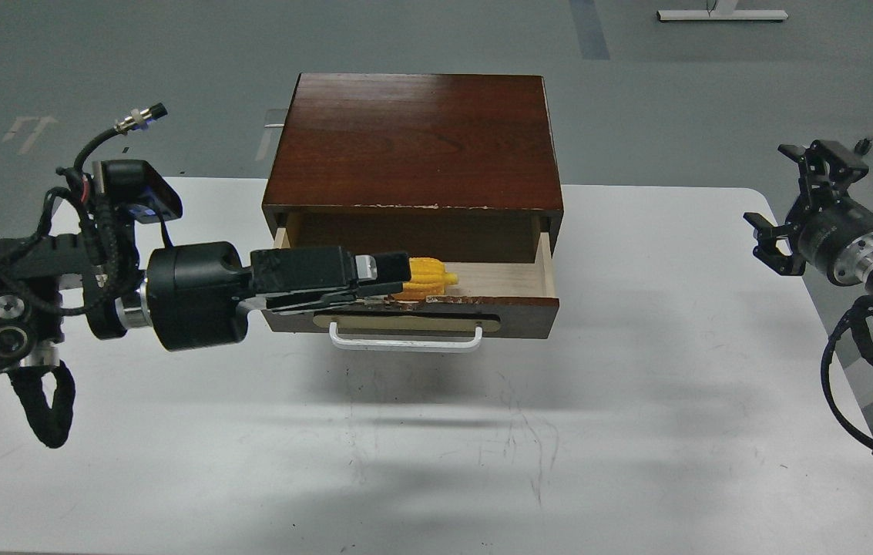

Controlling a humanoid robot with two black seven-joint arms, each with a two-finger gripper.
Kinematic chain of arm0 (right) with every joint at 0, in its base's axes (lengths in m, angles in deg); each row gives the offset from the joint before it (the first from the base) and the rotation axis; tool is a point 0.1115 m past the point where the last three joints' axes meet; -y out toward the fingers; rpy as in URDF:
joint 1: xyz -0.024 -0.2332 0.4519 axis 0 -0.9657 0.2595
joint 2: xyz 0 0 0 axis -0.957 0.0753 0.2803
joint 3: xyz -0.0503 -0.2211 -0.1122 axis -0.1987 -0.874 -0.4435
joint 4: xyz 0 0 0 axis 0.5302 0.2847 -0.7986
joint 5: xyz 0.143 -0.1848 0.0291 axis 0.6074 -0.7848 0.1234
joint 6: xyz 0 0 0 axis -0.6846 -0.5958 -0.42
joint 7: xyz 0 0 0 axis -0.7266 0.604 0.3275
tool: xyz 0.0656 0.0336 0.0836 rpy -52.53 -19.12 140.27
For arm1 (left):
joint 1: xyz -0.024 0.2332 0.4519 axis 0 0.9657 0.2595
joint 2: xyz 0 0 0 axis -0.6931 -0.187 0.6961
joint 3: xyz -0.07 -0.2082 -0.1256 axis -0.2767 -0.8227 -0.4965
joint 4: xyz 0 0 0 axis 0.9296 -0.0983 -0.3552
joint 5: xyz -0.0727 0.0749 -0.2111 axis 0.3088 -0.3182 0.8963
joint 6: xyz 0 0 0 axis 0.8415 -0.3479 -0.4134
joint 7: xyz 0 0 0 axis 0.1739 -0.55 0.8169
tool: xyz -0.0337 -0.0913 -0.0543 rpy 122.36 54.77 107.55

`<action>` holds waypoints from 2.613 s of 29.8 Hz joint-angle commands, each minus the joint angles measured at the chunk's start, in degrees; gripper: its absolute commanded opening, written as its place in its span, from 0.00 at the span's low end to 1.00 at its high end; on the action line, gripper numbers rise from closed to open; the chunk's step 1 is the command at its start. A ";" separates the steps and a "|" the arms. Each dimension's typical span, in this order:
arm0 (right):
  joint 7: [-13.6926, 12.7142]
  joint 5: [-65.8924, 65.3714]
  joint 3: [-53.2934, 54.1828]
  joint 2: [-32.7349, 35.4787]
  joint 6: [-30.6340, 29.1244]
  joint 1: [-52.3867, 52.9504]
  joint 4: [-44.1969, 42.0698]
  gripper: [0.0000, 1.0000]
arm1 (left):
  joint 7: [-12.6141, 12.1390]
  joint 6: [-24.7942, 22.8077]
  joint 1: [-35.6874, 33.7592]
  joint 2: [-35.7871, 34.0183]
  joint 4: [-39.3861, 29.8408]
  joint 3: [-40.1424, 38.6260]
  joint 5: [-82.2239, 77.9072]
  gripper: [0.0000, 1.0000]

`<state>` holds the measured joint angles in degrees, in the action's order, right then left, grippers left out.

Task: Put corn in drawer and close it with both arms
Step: 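Move the left gripper down to the drawer front near the handle, then push the drawer front with the left gripper into the cabinet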

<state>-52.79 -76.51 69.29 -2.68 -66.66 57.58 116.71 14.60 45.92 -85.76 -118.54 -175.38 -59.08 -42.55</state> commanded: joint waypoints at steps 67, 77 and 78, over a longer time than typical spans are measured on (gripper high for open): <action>0.88 -3.70 -0.94 -2.11 0.18 -2.92 -3.26 0.99 | -0.24 0.00 1.84 13.23 25.99 6.80 -16.31 0.00; 0.97 -4.41 -0.95 -2.02 0.18 -3.01 -3.26 0.99 | -0.15 0.00 0.08 17.63 30.48 6.89 -16.31 0.00; 0.97 -4.41 -0.95 -2.02 0.18 -3.01 -3.26 0.99 | -0.15 0.00 -0.09 17.63 30.74 6.89 -16.31 0.00</action>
<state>-51.83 -80.87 68.34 -4.79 -66.48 54.59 113.44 14.42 45.91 -85.42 -101.11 -145.24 -52.20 -58.85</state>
